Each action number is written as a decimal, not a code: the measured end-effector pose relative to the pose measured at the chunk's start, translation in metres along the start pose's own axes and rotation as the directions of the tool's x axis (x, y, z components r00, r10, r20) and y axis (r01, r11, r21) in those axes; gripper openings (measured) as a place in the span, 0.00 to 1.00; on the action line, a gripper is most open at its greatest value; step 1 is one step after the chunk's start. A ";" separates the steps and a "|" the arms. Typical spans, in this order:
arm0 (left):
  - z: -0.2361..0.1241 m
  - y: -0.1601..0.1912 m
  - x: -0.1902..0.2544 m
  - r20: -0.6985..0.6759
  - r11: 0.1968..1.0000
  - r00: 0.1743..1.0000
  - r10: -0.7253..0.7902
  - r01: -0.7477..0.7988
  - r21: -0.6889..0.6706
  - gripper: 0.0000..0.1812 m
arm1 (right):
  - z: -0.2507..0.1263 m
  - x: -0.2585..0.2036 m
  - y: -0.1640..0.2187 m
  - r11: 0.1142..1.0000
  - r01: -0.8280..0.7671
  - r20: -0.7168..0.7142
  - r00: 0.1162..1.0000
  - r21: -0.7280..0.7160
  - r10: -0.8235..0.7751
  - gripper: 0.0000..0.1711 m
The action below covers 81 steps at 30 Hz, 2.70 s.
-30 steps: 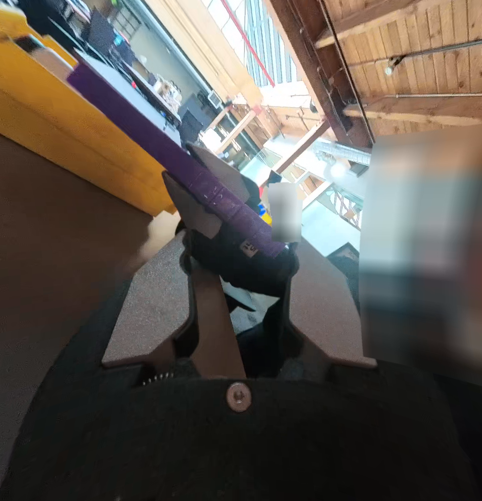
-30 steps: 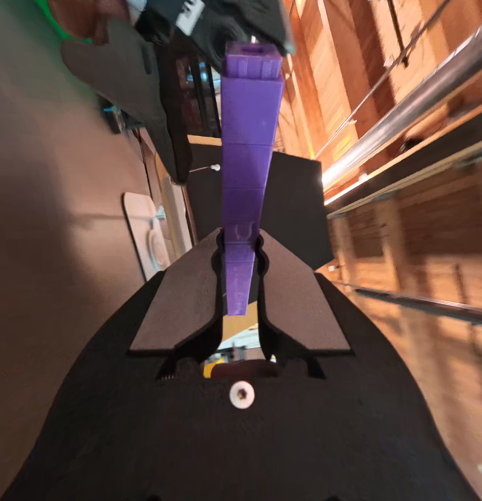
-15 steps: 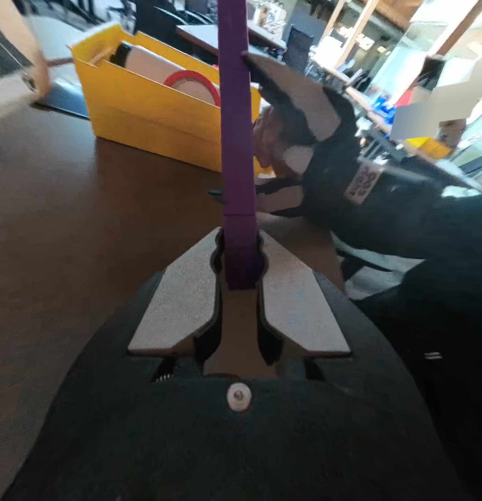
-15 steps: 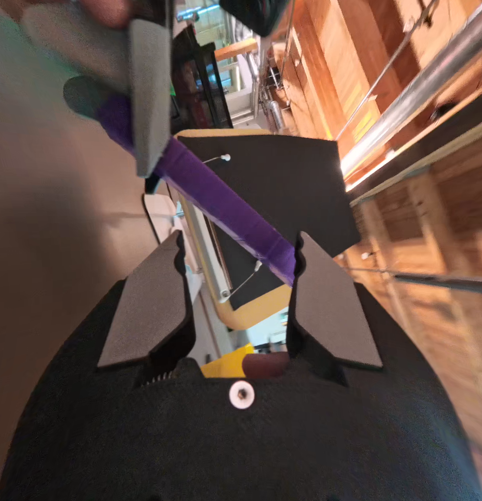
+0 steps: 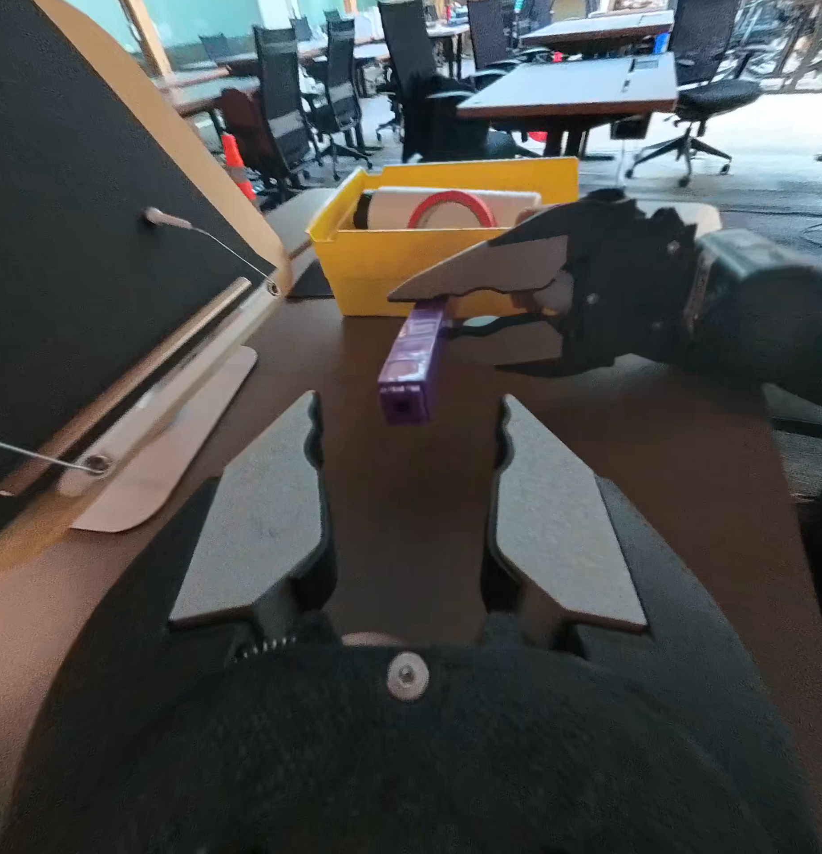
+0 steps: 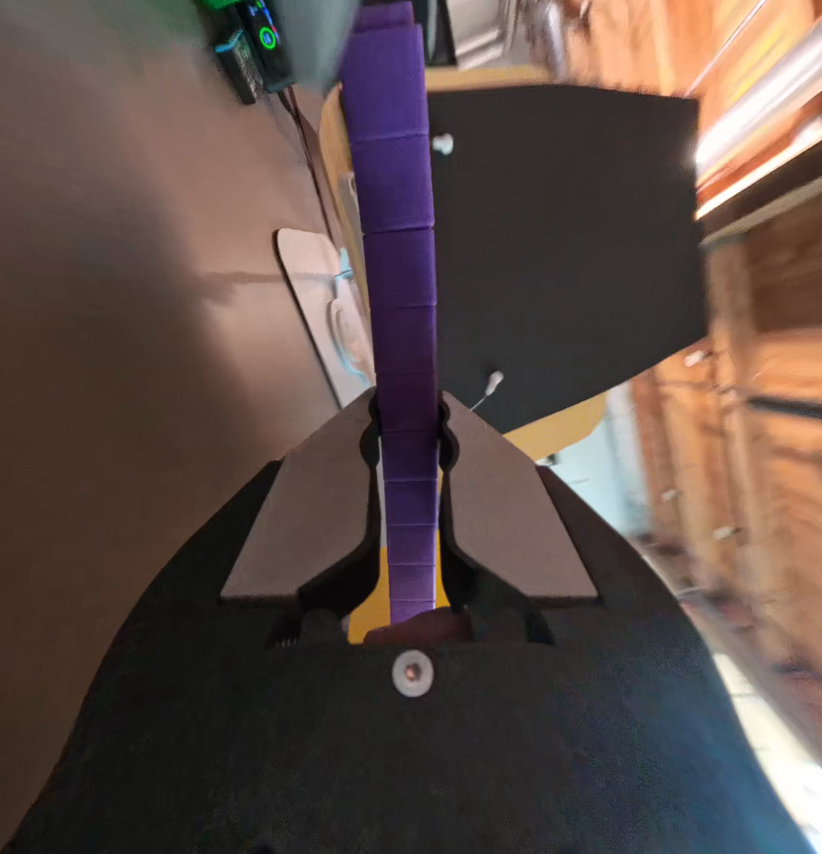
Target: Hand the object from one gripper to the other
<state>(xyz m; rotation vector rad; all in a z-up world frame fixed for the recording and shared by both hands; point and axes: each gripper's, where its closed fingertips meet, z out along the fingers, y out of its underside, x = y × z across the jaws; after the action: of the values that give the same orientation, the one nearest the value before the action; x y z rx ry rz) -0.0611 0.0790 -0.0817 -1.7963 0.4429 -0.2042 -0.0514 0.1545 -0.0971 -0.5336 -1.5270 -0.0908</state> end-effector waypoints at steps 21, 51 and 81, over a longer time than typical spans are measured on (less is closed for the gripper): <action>0.041 0.046 0.014 0.138 0.348 0.321 0.937 -0.819 -0.457 0.25 | -0.059 -0.086 -0.020 0.729 -0.376 0.747 0.126 -0.572 0.652 0.10; 0.011 -0.016 0.037 -0.417 0.869 0.838 -0.352 0.458 0.186 0.12 | -0.039 0.046 -0.084 0.254 -0.964 0.792 0.095 -0.077 0.603 0.19; -0.008 -0.044 0.006 -0.137 0.912 0.982 -0.134 0.176 0.370 0.10 | -0.010 -0.018 -0.057 0.946 -0.294 0.299 0.922 0.133 0.245 0.41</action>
<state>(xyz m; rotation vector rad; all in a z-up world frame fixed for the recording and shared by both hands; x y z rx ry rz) -0.0501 0.0786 -0.0383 -1.4396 0.3108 -0.4698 -0.0652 0.0956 -0.0984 -0.6298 -1.6997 0.3456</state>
